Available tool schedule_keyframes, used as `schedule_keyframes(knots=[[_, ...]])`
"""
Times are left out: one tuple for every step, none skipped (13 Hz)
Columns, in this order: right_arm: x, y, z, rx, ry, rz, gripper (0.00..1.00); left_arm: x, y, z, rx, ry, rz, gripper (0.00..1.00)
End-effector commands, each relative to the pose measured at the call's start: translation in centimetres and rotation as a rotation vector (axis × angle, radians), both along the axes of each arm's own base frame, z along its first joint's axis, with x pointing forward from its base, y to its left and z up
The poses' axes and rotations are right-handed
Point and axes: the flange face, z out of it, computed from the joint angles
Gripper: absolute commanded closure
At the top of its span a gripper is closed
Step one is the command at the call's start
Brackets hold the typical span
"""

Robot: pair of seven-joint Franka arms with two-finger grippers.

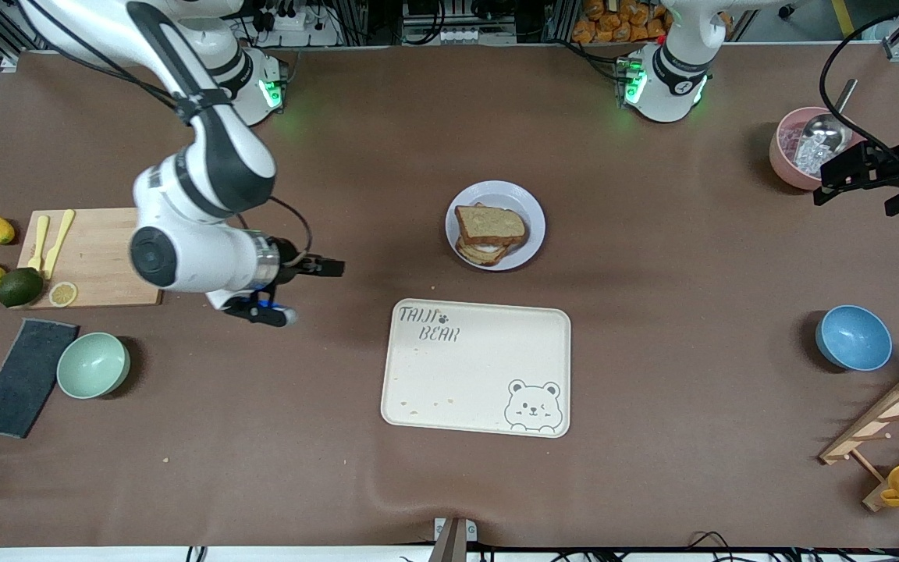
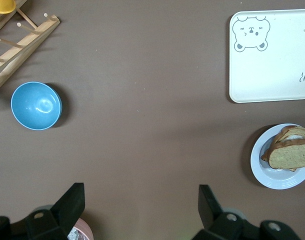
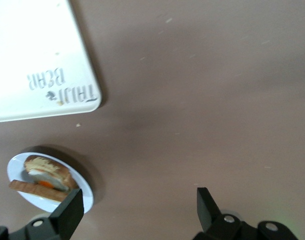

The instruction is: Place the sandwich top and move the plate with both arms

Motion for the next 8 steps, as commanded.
schedule_keyframes(knots=[[1.5,-4.7,2.3,-0.028,-0.013,0.078,0.00,-0.1,-0.1,0.3,-0.016,-0.012,-0.010,0.00],[2.0,-7.7,3.4,-0.005,-0.032,0.113,0.00,-0.1,-0.1,0.4,-0.016,-0.014,-0.012,0.00],[2.2,-10.4,4.5,0.002,-0.047,0.119,0.00,-0.1,-0.1,0.4,-0.016,-0.014,-0.012,0.00],[2.3,-12.9,5.6,-0.010,-0.066,0.119,0.00,-0.1,-0.1,0.4,-0.016,-0.014,-0.012,0.00],[2.3,-15.2,7.0,-0.038,-0.095,0.128,0.00,-0.1,-0.1,0.4,-0.016,-0.014,-0.010,0.00],[1.9,-16.2,8.9,-0.071,-0.129,0.140,0.00,-0.1,-0.1,0.3,-0.016,-0.012,-0.010,0.00],[1.3,-17.4,10.2,-0.093,-0.124,0.127,0.00,-0.1,-0.1,0.3,-0.016,-0.012,-0.012,0.00],[1.1,-18.4,11.2,-0.108,-0.119,0.111,0.00,-0.1,-0.2,0.4,-0.016,-0.014,-0.012,0.00]])
